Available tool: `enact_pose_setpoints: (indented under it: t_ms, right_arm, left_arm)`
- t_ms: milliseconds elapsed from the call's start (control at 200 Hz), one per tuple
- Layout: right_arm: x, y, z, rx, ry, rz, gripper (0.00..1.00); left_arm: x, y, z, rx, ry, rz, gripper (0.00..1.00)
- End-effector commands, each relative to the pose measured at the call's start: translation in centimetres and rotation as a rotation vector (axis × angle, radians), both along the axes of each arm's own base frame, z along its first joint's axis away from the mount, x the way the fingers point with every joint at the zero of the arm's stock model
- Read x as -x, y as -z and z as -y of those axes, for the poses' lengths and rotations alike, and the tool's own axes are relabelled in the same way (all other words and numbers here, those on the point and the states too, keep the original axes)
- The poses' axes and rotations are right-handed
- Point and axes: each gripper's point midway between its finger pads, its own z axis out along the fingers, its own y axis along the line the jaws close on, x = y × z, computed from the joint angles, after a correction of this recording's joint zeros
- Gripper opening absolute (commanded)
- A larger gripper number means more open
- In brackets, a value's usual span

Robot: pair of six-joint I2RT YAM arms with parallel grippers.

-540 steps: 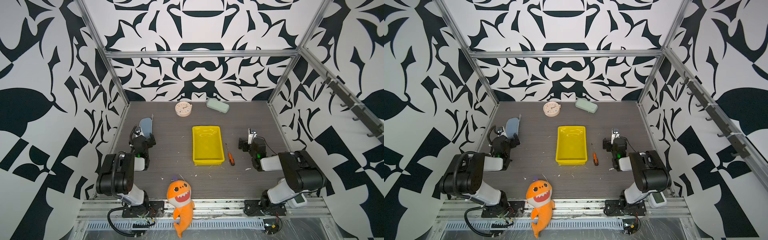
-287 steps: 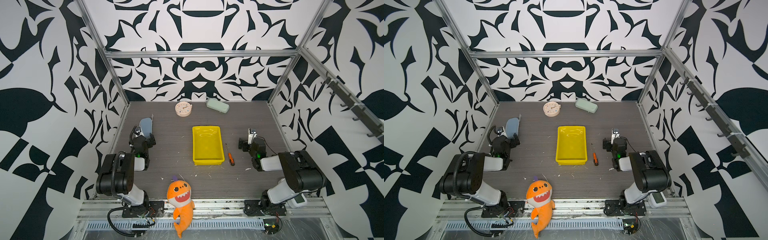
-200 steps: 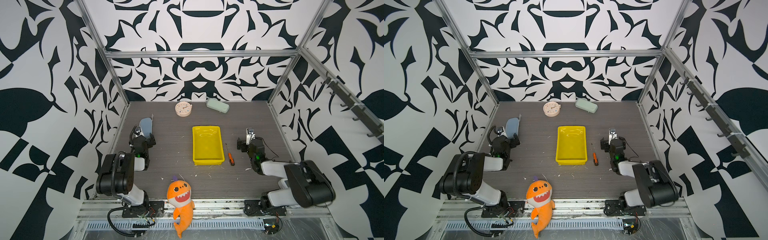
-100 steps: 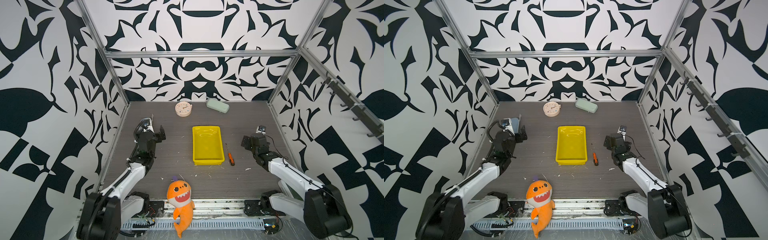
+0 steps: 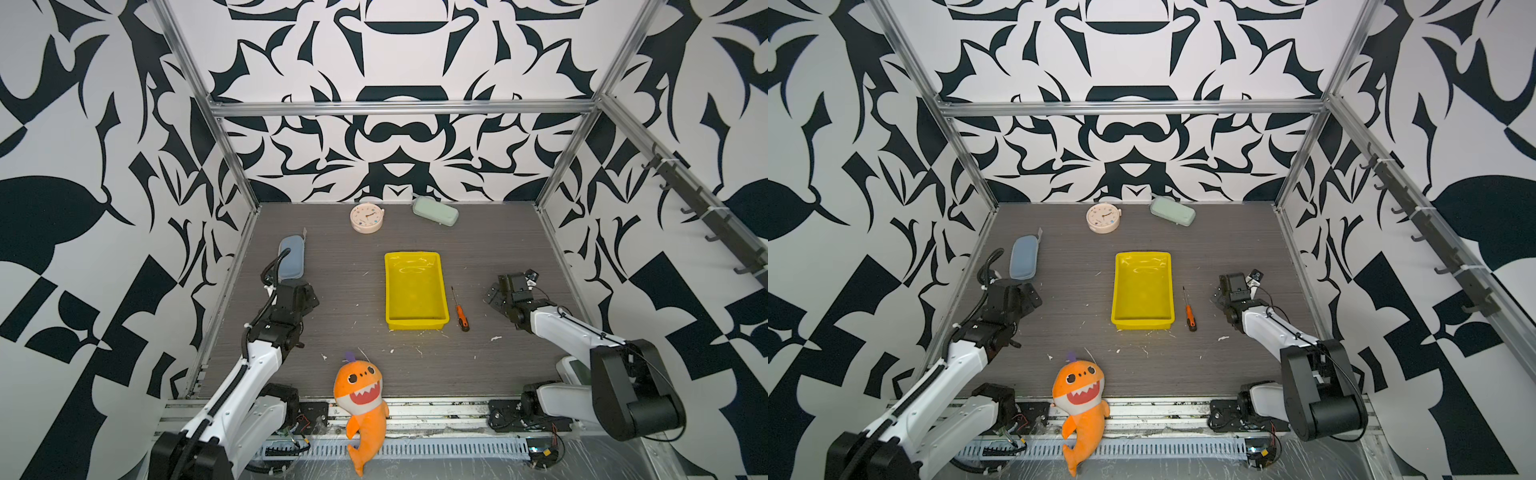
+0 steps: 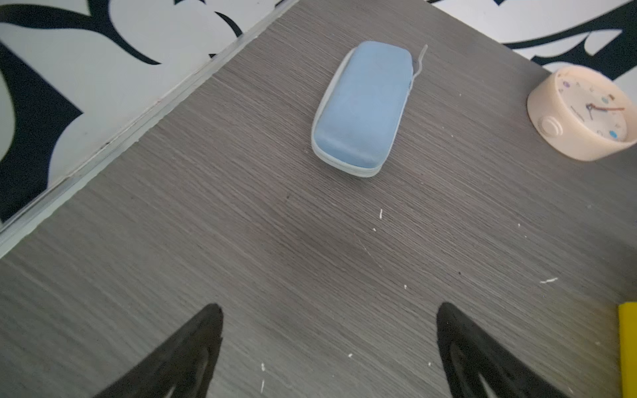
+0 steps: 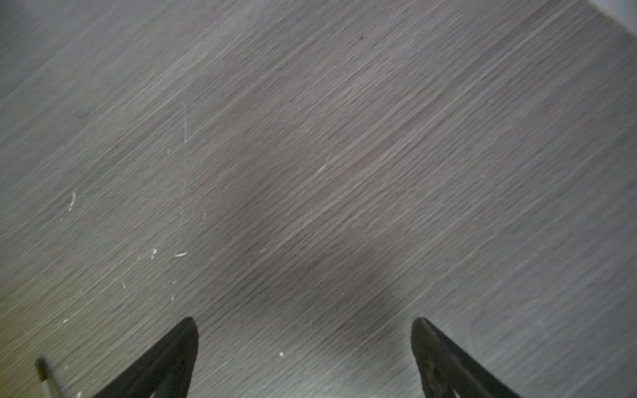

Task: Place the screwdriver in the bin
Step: 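Move the right gripper over the orange-handled screwdriver while the left arm lifts slightly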

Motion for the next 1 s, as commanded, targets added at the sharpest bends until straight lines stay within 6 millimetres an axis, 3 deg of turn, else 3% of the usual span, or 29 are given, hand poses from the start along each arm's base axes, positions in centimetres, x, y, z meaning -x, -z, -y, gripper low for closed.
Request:
enact_pose_setpoints:
  t_ms: [0, 105, 330, 600, 995]
  right_arm:
    - [-1.7, -1.7, -3.3, -0.138, -0.110, 0.112, 0.99]
    - [-1.0, -1.8, -5.2, -0.124, -0.154, 0.122, 1.00]
    - [0.3, -2.1, -10.7, -0.079, -0.238, 0.167, 0.96]
    - [1.9, -0.9, -10.1, -0.078, -0.143, 0.143, 0.58]
    - [1.7, 0.9, -12.1, -0.103, -0.195, 0.047, 0.54]
  left_arm:
    - [1.7, -0.1, -2.4, 0.010, -0.179, 0.053, 1.00]
    - [2.7, 0.1, -3.6, 0.033, -0.275, 0.100, 1.00]
    - [1.5, 0.3, -1.9, 0.089, -0.175, 0.139, 0.97]
    - [1.9, 0.5, -2.2, 0.074, -0.201, 0.093, 0.95]
    - [1.7, 0.5, -2.2, 0.072, -0.196, 0.093, 0.95]
